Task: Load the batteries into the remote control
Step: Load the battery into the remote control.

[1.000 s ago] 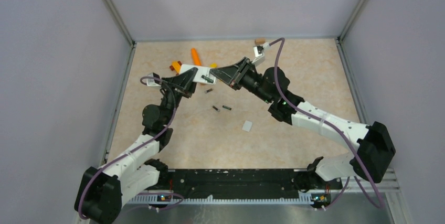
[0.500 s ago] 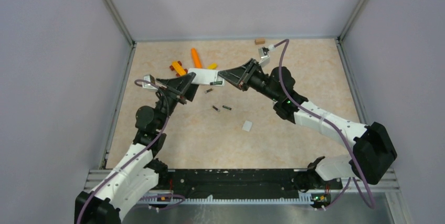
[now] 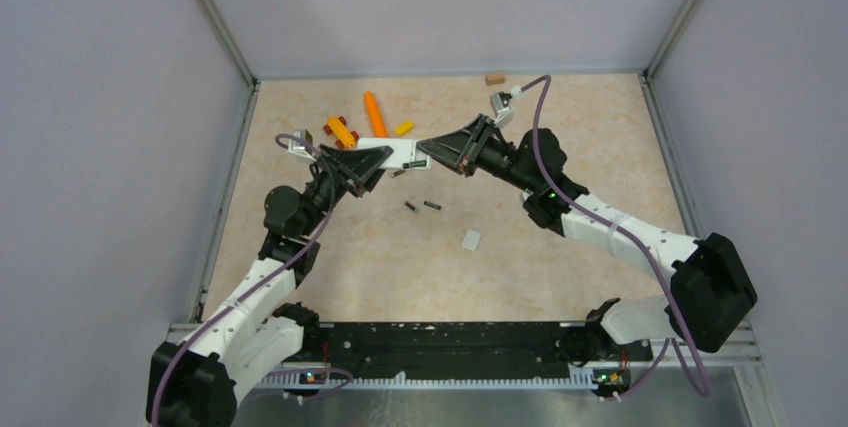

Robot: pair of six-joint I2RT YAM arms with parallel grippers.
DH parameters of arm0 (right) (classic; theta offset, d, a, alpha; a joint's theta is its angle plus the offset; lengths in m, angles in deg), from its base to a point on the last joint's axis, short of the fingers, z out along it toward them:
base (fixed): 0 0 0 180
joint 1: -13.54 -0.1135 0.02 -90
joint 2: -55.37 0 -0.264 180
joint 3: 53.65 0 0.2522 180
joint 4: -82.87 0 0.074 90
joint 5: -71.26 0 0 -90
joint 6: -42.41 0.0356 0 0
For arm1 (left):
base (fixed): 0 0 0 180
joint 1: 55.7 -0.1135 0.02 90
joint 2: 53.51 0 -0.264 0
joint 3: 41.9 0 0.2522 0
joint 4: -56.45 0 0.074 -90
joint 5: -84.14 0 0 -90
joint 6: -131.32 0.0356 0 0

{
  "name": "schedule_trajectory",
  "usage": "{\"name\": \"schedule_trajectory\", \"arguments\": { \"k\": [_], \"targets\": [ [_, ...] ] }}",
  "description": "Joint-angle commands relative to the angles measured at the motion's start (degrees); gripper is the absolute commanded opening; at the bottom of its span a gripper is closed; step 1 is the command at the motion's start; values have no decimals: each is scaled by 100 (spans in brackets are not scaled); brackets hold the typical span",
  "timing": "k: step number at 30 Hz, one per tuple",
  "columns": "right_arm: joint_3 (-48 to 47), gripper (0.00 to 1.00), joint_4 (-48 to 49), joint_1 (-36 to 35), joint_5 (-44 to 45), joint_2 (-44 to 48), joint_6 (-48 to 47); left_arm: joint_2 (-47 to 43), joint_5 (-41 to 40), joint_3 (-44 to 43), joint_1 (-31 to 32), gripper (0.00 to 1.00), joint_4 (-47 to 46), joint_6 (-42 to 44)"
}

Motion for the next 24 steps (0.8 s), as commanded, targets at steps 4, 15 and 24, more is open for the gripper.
{"name": "schedule_trajectory", "arguments": {
  "k": [4, 15, 24],
  "targets": [
    [-62, 0, 356, 88, -286, 79, 143, 30, 430, -174, -90, 18, -503, -25],
    [-558, 53, -1292, 224, 69, 581, -1409, 449, 568, 53, -222, 0, -1292, -888],
    [-848, 74, -1632, 344, 152, 1331, -3623, 489, 690, 13, -268, 0, -1101, -677]
  ]
}}
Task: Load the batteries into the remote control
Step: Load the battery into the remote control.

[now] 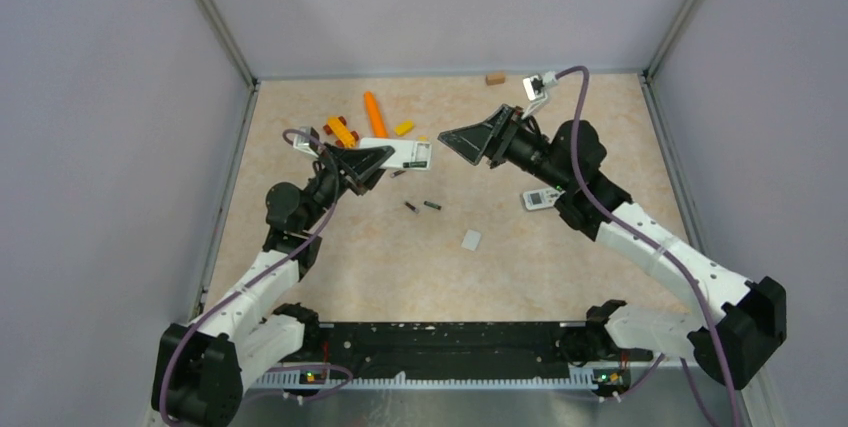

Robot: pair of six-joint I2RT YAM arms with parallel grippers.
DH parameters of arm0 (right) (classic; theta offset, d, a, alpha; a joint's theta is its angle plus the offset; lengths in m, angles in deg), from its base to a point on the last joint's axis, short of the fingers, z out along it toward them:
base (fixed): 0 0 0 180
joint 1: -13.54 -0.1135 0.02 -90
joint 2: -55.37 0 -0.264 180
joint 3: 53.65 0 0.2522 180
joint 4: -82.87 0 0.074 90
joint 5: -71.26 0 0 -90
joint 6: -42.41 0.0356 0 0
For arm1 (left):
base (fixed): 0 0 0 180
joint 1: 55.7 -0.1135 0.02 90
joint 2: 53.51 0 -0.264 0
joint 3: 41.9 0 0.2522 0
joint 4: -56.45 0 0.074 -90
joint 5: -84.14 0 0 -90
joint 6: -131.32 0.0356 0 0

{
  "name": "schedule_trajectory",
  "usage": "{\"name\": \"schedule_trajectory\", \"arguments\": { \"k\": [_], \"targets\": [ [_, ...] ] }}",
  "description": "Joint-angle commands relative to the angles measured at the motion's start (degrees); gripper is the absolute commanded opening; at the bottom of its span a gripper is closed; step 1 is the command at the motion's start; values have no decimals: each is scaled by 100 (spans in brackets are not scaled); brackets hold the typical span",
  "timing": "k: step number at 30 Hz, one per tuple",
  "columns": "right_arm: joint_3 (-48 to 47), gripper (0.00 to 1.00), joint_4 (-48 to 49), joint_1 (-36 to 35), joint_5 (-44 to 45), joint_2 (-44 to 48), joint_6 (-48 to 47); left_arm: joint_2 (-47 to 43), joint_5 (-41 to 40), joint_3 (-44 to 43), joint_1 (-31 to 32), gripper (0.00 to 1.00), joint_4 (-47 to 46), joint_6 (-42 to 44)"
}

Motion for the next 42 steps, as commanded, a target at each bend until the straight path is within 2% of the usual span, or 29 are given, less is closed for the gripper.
{"name": "schedule_trajectory", "arguments": {
  "k": [1, 3, 6, 11, 15, 17, 23, 31, 42],
  "targets": [
    [-658, 70, -129, 69, -257, 307, -1896, -10, 202, -70, -42, 0, -278, 133],
    [-976, 64, -423, 60, -959, 197, -2686, 11, 365, -197, -54, 0, -12, 269],
    [-1640, 63, -1231, -48, -1763, -114, -3792, 34, 620, -340, -59, 0, 257, 420],
    [-2438, 63, -2777, -710, -1467, -554, -5810, 88, 874, -461, -70, 0, 439, 449],
    [-2891, 63, -3659, -1150, -1195, -920, -6602, 117, 986, -484, -65, 0, 415, 406],
    [-2988, 61, -3850, -1296, -1100, -1060, -6766, 139, 1044, -493, -65, 0, 417, 377],
    [-2853, 61, -3563, -1335, -1335, -1160, -6702, 232, 1138, -472, -65, 0, 298, 256],
    [-2845, 57, -3741, -1344, -1103, -1230, -6872, 290, 1227, -480, -70, 0, 223, 125],
    [-2863, 41, -3931, -1346, -1171, -1286, -6986, 335, 1272, -498, -70, 0, 161, 34]
  ]
}}
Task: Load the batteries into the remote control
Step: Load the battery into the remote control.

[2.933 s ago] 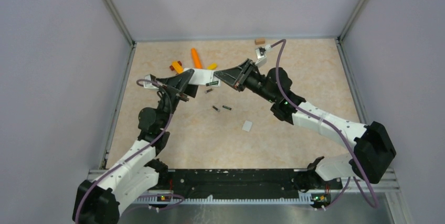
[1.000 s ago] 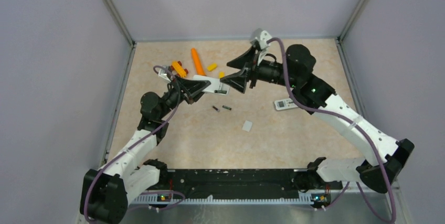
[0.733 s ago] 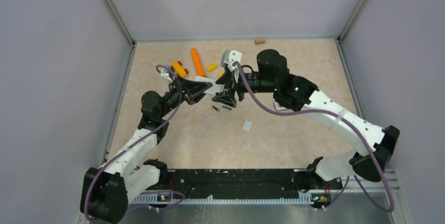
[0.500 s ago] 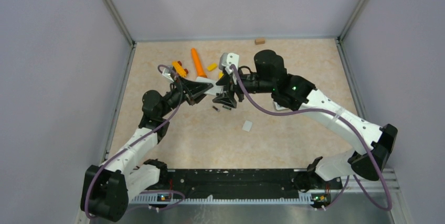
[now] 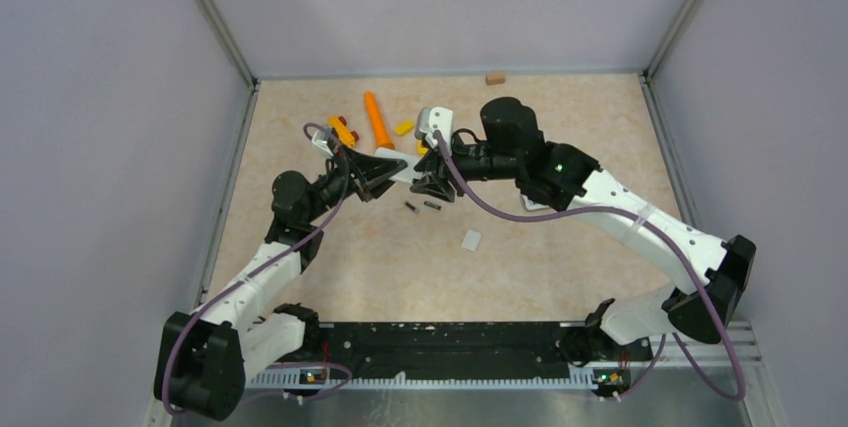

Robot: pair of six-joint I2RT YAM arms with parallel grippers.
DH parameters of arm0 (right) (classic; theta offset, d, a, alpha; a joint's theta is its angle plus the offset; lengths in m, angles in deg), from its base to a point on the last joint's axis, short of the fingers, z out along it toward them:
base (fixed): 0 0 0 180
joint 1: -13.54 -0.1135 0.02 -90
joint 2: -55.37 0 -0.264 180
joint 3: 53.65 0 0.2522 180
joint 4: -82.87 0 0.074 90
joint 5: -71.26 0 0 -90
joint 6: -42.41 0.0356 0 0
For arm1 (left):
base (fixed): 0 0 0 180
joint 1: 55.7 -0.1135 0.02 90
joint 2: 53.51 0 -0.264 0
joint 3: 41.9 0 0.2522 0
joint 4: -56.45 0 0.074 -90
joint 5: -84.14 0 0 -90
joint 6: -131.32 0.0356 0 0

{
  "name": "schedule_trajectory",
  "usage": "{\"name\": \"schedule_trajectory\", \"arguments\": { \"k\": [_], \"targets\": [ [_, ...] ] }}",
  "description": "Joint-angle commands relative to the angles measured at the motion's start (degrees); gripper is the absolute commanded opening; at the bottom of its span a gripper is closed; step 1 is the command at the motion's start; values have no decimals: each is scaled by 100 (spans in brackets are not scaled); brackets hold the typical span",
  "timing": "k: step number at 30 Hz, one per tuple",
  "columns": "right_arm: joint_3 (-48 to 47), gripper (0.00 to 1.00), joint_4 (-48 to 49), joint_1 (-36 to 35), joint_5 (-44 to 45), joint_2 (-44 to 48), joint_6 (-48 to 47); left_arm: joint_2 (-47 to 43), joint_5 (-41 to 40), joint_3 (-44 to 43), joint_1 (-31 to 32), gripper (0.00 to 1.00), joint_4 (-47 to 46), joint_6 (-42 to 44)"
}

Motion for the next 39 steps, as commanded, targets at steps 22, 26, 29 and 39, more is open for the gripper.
{"name": "schedule_trajectory", "arguments": {
  "k": [22, 26, 29, 39],
  "targets": [
    [238, 0, 662, -43, -24, 212, 275, 11, 76, -260, -28, 0, -478, -117],
    [389, 0, 1084, -44, 205, 345, 621, -12, 35, -236, -28, 0, -479, -103],
    [639, 0, 1738, -47, 720, 538, 1110, -32, 7, -203, -28, 0, -537, -76],
    [1365, 0, 4002, -46, 2445, 807, 3028, -126, -355, 41, -28, 0, -987, 68]
  ]
}}
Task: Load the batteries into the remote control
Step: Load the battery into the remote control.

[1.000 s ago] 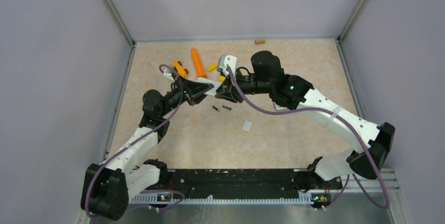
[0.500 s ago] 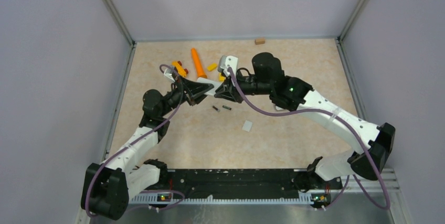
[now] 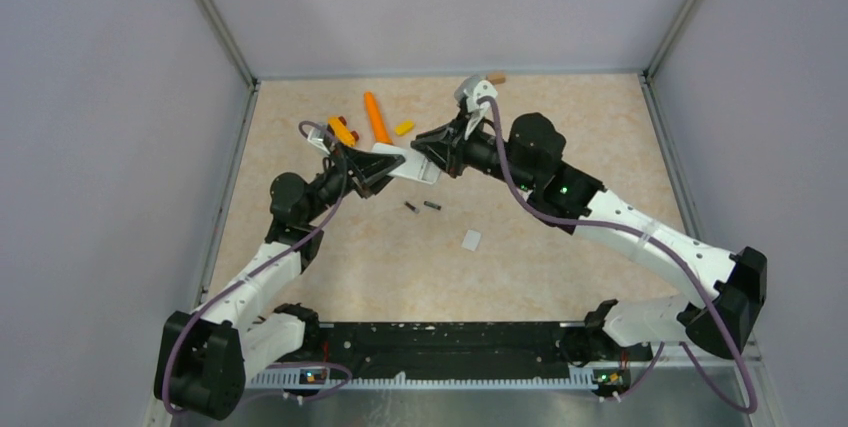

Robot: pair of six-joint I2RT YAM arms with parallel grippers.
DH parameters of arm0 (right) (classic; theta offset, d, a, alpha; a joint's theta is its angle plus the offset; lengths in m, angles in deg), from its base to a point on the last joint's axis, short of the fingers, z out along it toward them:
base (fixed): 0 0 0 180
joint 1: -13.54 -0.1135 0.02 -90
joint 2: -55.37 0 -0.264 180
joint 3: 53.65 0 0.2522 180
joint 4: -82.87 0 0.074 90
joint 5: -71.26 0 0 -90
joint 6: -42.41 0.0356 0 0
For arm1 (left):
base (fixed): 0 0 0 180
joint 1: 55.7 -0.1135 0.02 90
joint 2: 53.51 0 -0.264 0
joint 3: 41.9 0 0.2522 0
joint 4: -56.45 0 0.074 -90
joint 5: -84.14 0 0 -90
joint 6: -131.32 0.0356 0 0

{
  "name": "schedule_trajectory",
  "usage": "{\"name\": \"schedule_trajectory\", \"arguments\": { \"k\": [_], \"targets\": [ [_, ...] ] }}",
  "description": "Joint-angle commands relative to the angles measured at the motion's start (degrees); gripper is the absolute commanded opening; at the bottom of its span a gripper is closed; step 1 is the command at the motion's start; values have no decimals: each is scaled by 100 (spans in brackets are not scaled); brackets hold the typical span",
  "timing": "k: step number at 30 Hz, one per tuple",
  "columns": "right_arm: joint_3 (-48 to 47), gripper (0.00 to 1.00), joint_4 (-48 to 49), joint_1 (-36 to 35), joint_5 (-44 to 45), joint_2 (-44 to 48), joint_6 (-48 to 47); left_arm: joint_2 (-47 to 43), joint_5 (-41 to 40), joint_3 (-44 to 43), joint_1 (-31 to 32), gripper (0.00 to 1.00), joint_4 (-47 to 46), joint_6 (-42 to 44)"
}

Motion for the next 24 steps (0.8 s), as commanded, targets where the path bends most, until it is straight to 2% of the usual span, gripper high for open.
{"name": "schedule_trajectory", "arguments": {
  "k": [1, 5, 8, 10, 15, 24],
  "targets": [
    [126, 0, 1387, -46, 1270, 205, 1264, -174, -279, 71, -28, 0, -758, 133],
    [163, 0, 1516, -86, 1958, 210, 2279, -302, -810, 248, -24, 0, -1151, 267],
    [-23, 0, 1149, -226, 2511, 147, 2630, -467, -1160, 344, -20, 0, -1239, 425],
    [-188, 0, 953, -412, 3165, 40, 2576, -592, -1407, 406, -16, 0, -1185, 477],
    [-298, 0, 1256, -845, 3961, -275, 2101, -787, -1811, 456, -2, 0, -1162, 457],
    [-562, 0, 1627, -1307, 4728, -788, 1564, -876, -2175, 489, 11, 0, -1226, 377]
  ]
}}
